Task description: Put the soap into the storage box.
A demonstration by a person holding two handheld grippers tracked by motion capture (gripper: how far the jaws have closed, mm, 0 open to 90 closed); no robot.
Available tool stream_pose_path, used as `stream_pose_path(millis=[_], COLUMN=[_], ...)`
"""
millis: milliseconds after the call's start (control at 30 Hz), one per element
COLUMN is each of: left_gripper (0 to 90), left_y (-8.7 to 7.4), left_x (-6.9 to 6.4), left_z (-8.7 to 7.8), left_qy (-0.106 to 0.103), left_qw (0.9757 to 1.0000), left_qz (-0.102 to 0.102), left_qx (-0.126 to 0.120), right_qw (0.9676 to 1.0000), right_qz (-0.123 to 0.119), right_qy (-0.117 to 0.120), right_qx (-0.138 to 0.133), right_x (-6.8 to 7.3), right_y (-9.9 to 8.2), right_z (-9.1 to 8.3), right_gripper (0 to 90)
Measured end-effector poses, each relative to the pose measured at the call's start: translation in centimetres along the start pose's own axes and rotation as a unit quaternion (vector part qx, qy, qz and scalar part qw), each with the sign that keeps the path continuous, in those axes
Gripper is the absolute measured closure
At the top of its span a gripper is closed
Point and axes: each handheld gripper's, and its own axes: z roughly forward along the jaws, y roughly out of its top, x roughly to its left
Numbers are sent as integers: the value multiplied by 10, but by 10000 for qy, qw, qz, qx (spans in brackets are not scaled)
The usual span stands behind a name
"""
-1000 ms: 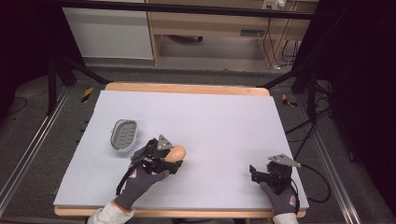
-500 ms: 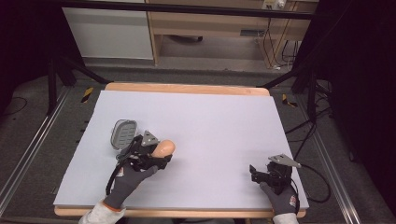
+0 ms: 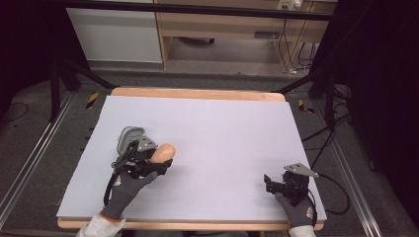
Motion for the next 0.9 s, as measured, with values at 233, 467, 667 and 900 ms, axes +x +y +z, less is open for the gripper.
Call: stream_pose_path(millis=[233,467,667,900], left_gripper=[316,315,316,315], left_y=[1,2,2,2], left_x=[11,22,32,40], left_z=[-6,-13,-19,-24], left_qy=[77,155,224,314], left_qw=[9997,9991,9983,9972], left_qz=[-179,-305,-430,-542], left_qx=[-148,-245,-328,-419], right_qw=[10000,10000,10000,10000], right_qz=[6,-12,-16,-1], right_qy=[12,5,5,11], right_qx=[2,-7,-10,0], right_x=[0,0,0,1], right_y=[0,0,0,0], right_z=[0,0,0,0], right_gripper=[76,76,76,76])
